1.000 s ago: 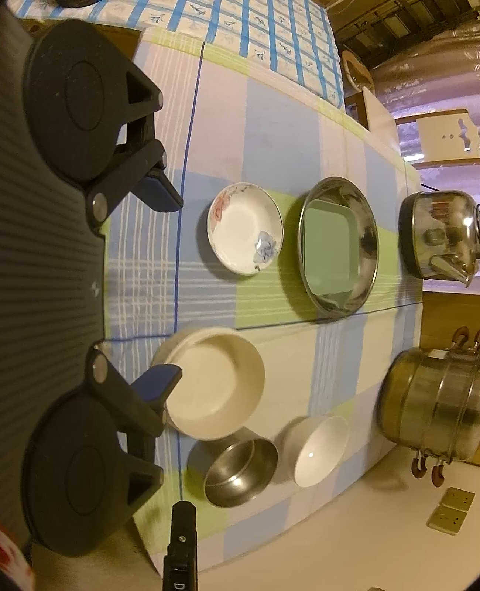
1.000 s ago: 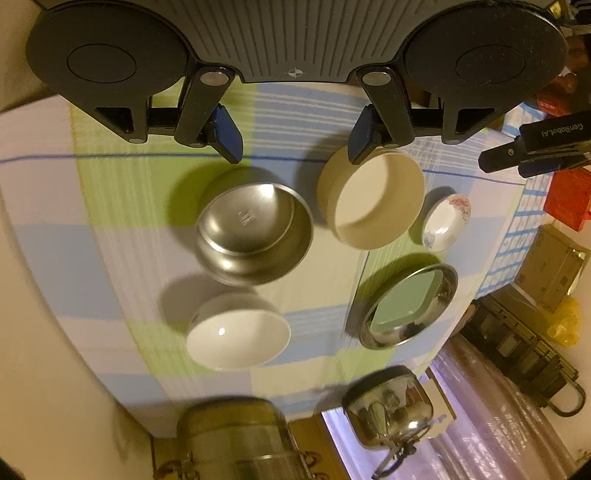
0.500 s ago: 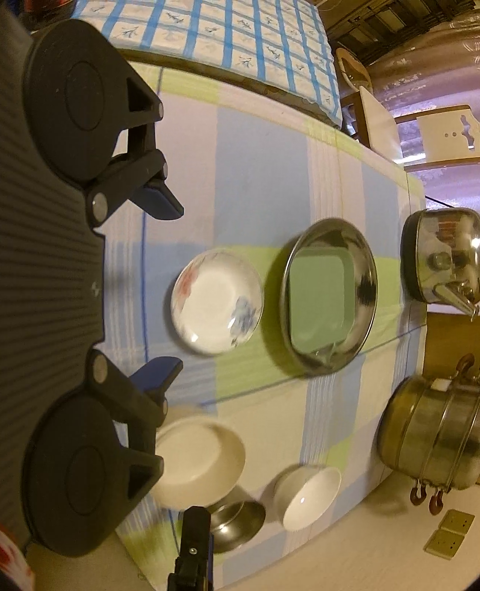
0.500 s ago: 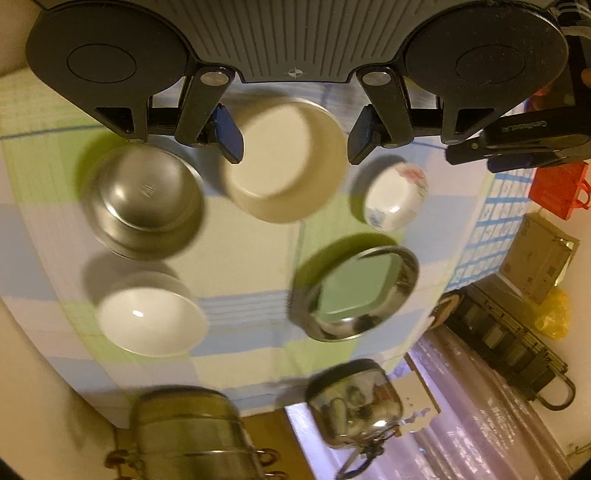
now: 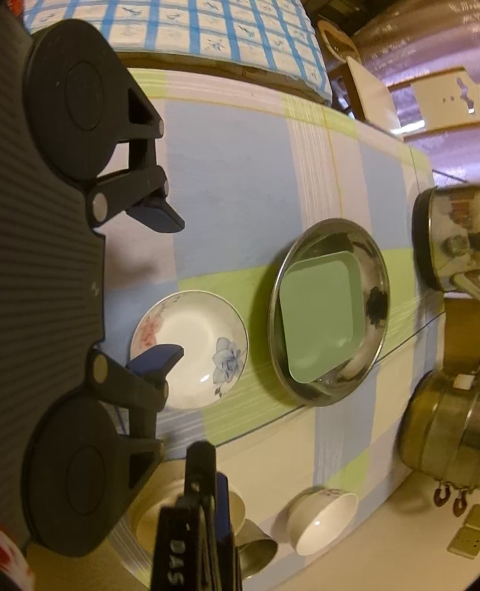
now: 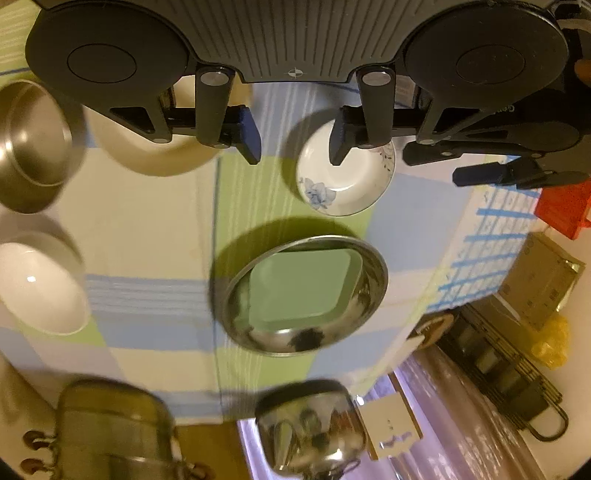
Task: Organize plates and bowls
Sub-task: 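Close both grippers on the rim of the floral saucer, then lift the floral saucer with both grippers and lower it onto the green plate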
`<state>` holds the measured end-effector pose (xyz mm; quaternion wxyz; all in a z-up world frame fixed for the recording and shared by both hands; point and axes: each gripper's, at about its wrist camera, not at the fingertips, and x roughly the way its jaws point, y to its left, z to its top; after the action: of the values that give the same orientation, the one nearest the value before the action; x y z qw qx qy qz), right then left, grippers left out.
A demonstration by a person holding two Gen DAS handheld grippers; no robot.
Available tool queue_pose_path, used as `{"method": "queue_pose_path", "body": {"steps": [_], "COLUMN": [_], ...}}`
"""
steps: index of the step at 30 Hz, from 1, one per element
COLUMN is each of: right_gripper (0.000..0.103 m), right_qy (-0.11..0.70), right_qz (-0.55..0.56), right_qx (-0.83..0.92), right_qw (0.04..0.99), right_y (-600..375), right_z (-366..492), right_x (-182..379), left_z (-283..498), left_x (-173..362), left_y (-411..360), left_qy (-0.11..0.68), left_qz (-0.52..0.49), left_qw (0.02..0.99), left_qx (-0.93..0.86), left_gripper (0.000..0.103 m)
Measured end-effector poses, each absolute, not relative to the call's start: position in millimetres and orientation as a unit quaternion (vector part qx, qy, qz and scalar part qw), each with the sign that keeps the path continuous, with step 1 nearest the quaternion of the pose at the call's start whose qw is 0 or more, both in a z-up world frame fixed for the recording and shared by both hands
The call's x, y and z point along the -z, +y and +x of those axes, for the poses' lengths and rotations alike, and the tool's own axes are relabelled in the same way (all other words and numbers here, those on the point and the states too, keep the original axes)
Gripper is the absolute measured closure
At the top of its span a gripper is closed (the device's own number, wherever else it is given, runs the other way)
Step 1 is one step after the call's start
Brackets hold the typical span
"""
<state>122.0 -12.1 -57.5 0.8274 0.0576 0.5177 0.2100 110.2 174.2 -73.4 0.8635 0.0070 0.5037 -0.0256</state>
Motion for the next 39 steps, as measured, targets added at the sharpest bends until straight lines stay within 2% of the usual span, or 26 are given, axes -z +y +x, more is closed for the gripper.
{"method": "queue_pose_path", "body": {"steps": [11, 14, 25, 28, 31, 39], "right_gripper": [0.072, 0.074, 0.087, 0.093, 0.094, 0.094], "right_qy": [0.553, 0.561, 0.572, 0.572, 0.573, 0.574], "right_qz": [0.035, 0.036, 0.053, 0.061, 0.073, 0.075], "right_qx": [-0.17, -0.165, -0.148, -0.141, -0.138, -0.136], "right_qw": [0.815, 0.811, 0.805, 0.806, 0.805, 0.804], "right_y": [20, 24, 29, 26, 23, 24], "right_z": [139, 141, 142, 142, 142, 142], "right_x": [94, 98, 107, 108, 107, 106], "left_z": [139, 144, 154, 155, 155, 154], "left_x": [101, 106, 119, 120, 120, 119], "left_y": [189, 190, 193, 193, 190, 191], "left_qy": [0.526, 0.528, 0.537, 0.535, 0.535, 0.533], "left_qz": [0.0, 0.0, -0.005, -0.014, -0.014, -0.013], "left_qw": [0.848, 0.845, 0.838, 0.837, 0.836, 0.837], "left_qx": [0.069, 0.078, 0.099, 0.113, 0.124, 0.127], "left_gripper": [0.055, 0.062, 0.074, 0.086, 0.093, 0.093]}}
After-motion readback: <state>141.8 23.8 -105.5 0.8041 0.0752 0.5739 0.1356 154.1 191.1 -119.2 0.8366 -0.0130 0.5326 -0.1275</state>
